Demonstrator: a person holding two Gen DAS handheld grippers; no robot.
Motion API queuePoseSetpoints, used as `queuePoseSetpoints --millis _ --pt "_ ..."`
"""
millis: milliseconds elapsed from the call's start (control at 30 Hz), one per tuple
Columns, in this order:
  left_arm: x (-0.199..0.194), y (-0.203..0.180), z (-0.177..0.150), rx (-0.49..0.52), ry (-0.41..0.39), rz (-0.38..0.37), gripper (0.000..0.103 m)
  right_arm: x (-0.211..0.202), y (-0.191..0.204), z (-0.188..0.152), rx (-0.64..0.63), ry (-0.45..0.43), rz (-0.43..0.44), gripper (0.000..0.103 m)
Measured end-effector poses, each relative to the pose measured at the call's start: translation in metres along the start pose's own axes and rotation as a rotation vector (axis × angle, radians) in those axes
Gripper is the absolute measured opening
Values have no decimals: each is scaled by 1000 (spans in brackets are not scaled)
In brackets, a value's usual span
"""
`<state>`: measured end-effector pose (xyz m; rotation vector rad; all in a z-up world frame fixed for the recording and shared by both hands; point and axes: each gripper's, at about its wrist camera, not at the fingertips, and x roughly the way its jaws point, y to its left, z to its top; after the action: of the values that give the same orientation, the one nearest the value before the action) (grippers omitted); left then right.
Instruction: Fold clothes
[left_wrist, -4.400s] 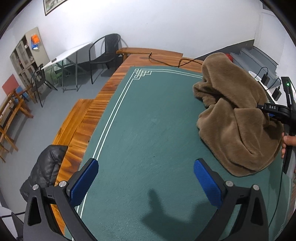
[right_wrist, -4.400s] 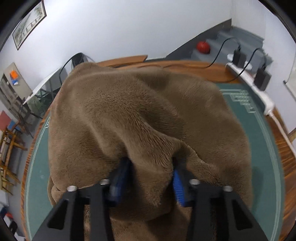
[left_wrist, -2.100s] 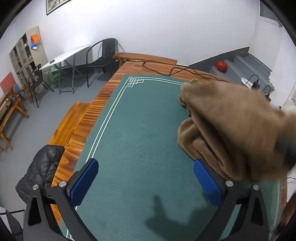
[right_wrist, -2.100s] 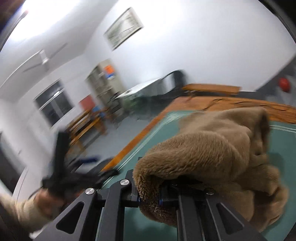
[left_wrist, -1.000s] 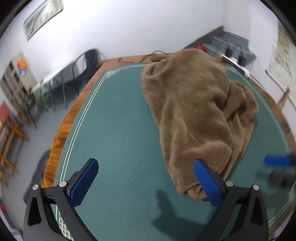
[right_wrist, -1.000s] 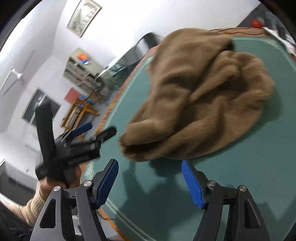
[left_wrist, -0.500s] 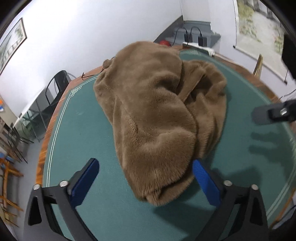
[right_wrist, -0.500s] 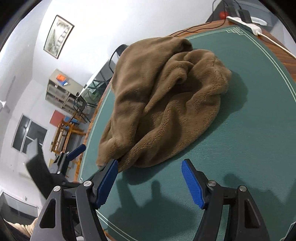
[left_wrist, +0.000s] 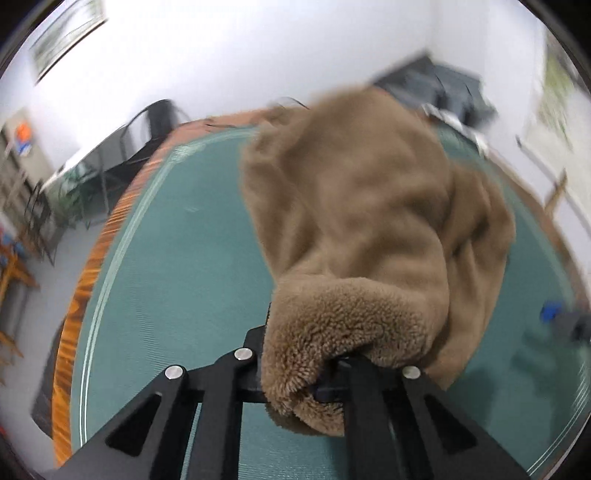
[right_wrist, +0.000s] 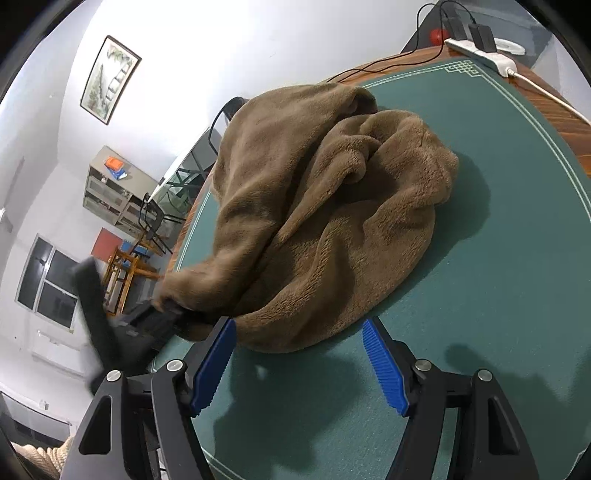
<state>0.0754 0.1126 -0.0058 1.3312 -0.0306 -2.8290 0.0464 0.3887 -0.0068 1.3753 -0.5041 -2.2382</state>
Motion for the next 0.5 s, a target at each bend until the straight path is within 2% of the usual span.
queuePoseSetpoints --millis 67,333,500 --pt "-16 23 15 -77 -48 5 13 0 3 2 -33 -23 -45 73" --pt "-86 100 64 -265 -269 73 12 -14 23 29 -223 -196 -281 73" --pt "-124 139 81 -337 -361 106 12 -25 31 40 -341 -275 -381 73"
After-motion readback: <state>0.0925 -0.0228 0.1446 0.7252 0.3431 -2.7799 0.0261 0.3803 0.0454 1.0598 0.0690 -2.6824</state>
